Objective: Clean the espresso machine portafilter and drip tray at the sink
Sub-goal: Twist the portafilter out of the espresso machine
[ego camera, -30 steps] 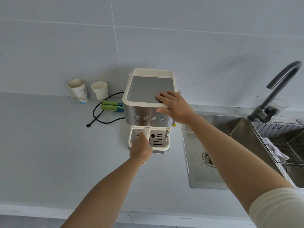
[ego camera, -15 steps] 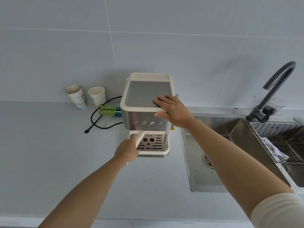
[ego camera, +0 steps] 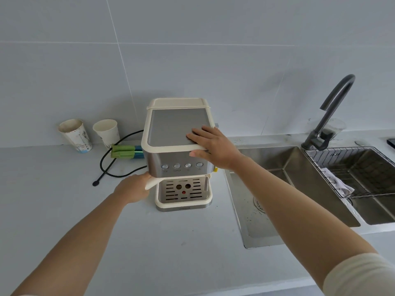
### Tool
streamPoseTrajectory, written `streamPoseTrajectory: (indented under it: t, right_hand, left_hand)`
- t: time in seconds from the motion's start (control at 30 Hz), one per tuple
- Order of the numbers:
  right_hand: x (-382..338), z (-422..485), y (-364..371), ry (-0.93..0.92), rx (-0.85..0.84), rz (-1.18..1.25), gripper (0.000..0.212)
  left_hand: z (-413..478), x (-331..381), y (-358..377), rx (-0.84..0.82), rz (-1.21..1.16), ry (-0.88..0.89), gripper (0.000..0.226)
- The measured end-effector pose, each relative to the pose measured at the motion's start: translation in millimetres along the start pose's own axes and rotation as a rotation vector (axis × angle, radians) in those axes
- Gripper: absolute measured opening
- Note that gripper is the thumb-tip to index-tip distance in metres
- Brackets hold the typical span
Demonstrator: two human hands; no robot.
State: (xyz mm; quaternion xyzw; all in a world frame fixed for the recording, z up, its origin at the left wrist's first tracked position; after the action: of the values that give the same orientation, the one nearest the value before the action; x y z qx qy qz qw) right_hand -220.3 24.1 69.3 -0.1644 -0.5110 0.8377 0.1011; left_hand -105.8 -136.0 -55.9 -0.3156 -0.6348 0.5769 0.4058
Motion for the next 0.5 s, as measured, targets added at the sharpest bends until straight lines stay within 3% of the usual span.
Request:
streamPoseTrajectory:
  t: [0.33, 0.5]
  right_hand:
    - [1.2, 1.3, 2.3, 0.018, 0.007, 0.004, 0.054]
    - [3.0, 1.5, 4.6, 0.043, -0.019, -0.008, 0.055]
  left_hand:
    - [36.9, -15.9, -1.1, -0.057, 0.134, 0.089, 0.045]
    - [32.7, -21.2, 11.0, -0.069, 0.096, 0.075, 0.059]
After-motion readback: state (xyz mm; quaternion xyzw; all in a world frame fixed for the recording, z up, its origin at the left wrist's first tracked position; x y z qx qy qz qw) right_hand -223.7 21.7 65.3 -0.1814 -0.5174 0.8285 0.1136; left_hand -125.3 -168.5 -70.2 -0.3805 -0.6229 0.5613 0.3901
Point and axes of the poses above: each hand's wrist, its own z-axis towards the middle knuckle, its own y-axis out of the palm, x = y × z, the point moved 8 cm from there along z, towards the middle knuckle, and after that the axes turned 13 degrees about x, right-handed, at the moved point
